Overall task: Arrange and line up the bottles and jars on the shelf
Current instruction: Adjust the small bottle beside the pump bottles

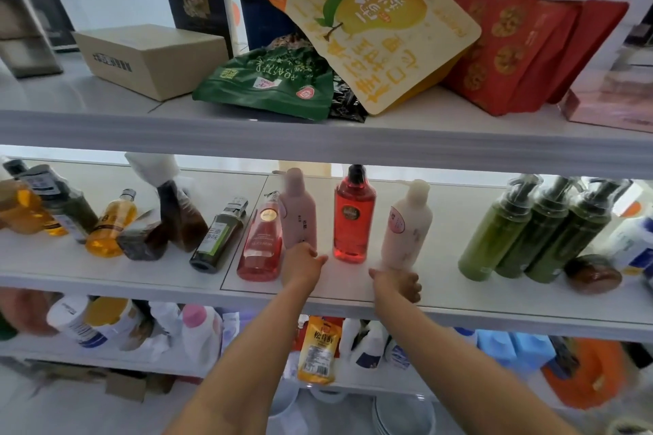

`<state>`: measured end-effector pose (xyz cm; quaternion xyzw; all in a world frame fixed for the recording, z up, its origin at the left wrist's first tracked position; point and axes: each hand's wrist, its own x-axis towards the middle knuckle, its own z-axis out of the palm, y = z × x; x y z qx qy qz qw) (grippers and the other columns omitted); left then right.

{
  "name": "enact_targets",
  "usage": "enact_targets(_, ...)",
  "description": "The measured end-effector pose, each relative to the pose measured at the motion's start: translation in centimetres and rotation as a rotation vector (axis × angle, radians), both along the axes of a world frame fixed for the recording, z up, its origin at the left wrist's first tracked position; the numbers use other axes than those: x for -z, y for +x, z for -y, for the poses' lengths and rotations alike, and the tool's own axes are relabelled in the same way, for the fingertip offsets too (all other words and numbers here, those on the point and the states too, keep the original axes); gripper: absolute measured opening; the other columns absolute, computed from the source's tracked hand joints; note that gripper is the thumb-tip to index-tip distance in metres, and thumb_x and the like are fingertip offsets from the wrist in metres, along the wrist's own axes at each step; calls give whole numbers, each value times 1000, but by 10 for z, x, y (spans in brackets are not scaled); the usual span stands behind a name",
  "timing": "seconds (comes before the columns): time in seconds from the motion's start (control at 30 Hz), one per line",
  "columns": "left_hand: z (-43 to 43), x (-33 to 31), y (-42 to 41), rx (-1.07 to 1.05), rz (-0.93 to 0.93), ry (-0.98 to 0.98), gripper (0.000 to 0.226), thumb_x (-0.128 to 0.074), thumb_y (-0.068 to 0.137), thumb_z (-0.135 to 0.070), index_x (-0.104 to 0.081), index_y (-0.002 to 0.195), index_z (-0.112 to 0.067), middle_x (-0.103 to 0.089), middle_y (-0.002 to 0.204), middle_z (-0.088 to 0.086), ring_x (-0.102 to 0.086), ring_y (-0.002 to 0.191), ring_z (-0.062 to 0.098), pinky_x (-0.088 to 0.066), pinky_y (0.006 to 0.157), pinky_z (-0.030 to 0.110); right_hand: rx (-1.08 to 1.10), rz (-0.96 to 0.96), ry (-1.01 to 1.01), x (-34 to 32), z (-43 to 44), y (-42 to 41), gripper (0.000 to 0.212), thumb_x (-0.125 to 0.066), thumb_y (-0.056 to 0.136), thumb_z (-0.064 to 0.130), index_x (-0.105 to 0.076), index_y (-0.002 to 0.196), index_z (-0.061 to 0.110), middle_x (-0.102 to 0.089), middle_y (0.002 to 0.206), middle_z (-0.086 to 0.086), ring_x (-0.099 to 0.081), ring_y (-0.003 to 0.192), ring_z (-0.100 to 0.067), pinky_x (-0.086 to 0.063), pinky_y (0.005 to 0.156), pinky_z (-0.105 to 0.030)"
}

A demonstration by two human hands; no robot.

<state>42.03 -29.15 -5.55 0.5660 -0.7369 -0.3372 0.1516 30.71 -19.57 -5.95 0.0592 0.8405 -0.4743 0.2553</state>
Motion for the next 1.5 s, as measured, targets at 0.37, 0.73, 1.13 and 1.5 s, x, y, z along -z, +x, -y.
enact_targets(0.37, 18, -19, 41, -322, -193, -159, 24, -68, 84, -21, -55, 101, -11, -64, 104, 7, -62, 99, 24, -52, 85, 37, -204, 78, -214, -29, 42, 45, 42, -76, 77, 10, -53, 112, 4, -63, 109, -13, -56, 90, -27, -47, 84, -31)
enact_targets(0.73, 60, -20, 53, 17, -430, 11, 81, -73, 78, -10, -29, 145, -24, -50, 129, 0, -49, 119, 19, -43, 86, 28, -583, -197, -286, -51, 83, 88, 72, -73, 74, 9, -39, 138, 15, -56, 131, -9, -57, 115, -27, -49, 96, -42)
enact_targets(1.13, 58, -16, 57, 105, -461, -38, 33, -72, 79, -13, -50, 103, -19, -57, 104, 4, -59, 91, 18, -54, 75, 28, -734, -325, -246, -53, 79, 80, 51, -70, 72, 9, -48, 118, 10, -61, 113, -13, -59, 103, -34, -51, 88, -50)
enact_targets(1.5, -11, -22, 49, 108, -406, -95, 40, -80, 72, -20, -57, 103, -10, -57, 94, -1, -53, 79, 17, -44, 65, 25, -726, -328, -345, -42, 16, 62, 39, -63, 81, 0, -54, 117, 9, -58, 105, -5, -57, 103, -25, -47, 79, -29)
